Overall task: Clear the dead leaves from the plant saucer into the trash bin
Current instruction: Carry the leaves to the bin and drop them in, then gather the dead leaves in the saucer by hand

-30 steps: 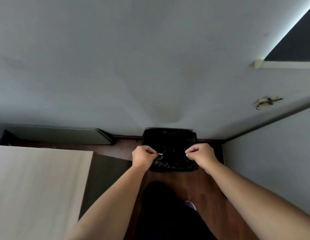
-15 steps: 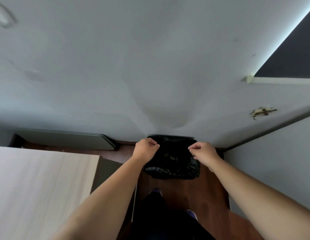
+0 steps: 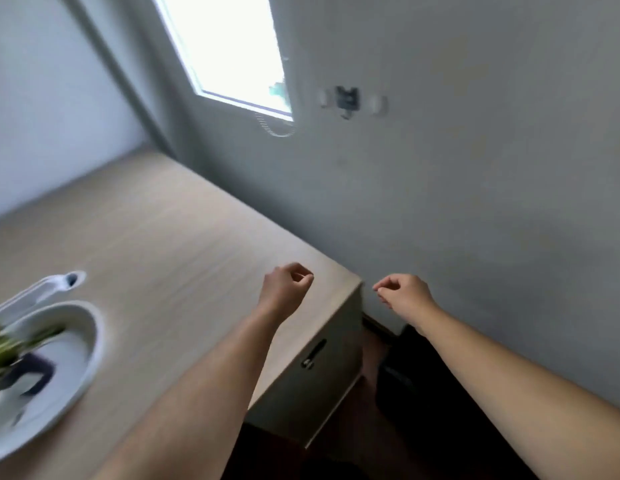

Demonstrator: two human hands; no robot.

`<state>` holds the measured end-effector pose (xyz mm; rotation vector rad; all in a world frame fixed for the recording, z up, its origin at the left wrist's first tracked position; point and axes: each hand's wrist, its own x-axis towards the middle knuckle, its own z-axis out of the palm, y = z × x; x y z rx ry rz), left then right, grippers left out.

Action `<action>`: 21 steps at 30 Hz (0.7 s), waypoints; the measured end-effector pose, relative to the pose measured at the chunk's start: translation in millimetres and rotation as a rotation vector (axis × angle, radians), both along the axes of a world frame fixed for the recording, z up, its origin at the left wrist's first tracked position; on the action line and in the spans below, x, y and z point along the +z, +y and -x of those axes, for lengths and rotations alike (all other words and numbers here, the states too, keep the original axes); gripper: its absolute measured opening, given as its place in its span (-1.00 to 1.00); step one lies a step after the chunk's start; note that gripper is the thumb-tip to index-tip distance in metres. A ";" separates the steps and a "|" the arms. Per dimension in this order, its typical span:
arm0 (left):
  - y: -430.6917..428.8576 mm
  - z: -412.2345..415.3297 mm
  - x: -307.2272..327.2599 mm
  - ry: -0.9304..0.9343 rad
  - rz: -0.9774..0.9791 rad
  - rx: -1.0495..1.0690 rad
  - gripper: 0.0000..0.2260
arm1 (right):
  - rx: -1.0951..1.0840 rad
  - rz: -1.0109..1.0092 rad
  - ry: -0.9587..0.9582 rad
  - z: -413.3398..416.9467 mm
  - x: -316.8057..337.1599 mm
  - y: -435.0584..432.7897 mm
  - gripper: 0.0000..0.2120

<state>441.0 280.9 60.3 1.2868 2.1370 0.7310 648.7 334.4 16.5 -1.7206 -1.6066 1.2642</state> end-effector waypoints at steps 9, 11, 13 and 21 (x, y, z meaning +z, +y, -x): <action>-173.8 158.4 19.0 0.077 0.012 0.394 -0.89 | 0.645 -0.097 -0.051 211.2 46.0 -90.7 -0.76; -218.1 196.3 15.9 0.089 0.030 0.472 -0.89 | 0.745 -0.157 -0.071 260.1 49.8 -120.2 -0.71; -257.2 231.2 10.7 0.103 0.057 0.536 -0.89 | 0.813 -0.204 -0.088 303.3 48.9 -145.9 -0.66; -378.9 363.7 -13.9 0.198 0.175 0.593 -0.88 | 1.094 -0.262 -0.181 448.4 38.1 -237.5 -0.82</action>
